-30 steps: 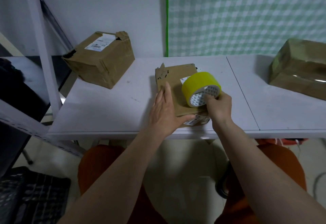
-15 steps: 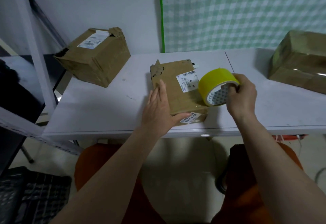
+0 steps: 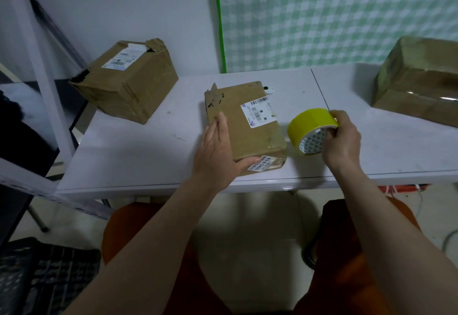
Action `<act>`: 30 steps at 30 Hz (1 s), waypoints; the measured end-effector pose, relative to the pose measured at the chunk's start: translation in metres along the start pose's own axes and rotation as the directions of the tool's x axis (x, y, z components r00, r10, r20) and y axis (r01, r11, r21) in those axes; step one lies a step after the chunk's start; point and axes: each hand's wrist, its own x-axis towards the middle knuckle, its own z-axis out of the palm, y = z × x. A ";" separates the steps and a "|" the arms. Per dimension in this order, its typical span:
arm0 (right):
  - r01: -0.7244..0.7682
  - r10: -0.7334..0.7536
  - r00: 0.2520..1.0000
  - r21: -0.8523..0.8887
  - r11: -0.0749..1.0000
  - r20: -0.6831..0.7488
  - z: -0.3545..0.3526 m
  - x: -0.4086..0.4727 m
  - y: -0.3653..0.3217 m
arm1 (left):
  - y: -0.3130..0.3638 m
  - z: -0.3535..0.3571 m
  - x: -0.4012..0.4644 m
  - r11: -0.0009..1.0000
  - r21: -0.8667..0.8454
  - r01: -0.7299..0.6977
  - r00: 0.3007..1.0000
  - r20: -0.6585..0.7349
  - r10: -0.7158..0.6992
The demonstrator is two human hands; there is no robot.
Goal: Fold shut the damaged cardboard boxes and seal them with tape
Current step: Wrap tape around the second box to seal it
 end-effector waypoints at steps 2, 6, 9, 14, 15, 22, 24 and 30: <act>-0.008 0.008 1.000 -0.006 1.000 0.011 0.003 -0.001 0.004 | -0.001 0.001 0.000 1.000 0.006 -0.003 1.000 -0.009 0.003; -0.029 0.029 0.999 0.002 1.000 0.022 0.011 -0.005 0.012 | -0.002 0.002 0.001 1.000 -0.002 -0.014 1.000 -0.015 0.014; -0.028 0.028 0.999 0.012 1.000 0.021 0.015 -0.005 0.015 | -0.004 0.003 0.002 1.000 -0.008 -0.029 0.999 -0.015 0.029; 0.030 -0.030 0.999 -0.033 0.999 0.021 0.021 -0.006 0.019 | -0.005 0.001 0.000 0.993 0.057 -0.099 0.995 -0.010 0.100; 0.041 -0.040 0.999 -0.043 0.998 0.024 0.022 -0.006 0.019 | -0.005 -0.001 0.000 0.988 0.083 -0.133 0.991 -0.006 0.134; 0.143 -0.118 0.968 -0.096 0.985 0.223 0.022 -0.019 0.013 | -0.053 -0.023 0.039 0.850 0.471 -0.236 0.972 0.104 0.212; 0.166 -0.149 0.941 -0.031 0.986 0.302 0.029 -0.030 0.004 | -0.049 -0.027 0.046 0.867 0.488 -0.100 0.994 0.015 0.107; 0.074 -0.120 0.917 0.134 0.988 0.379 0.035 -0.040 -0.019 | 0.000 0.004 0.040 0.992 -0.027 -0.125 0.992 0.015 0.126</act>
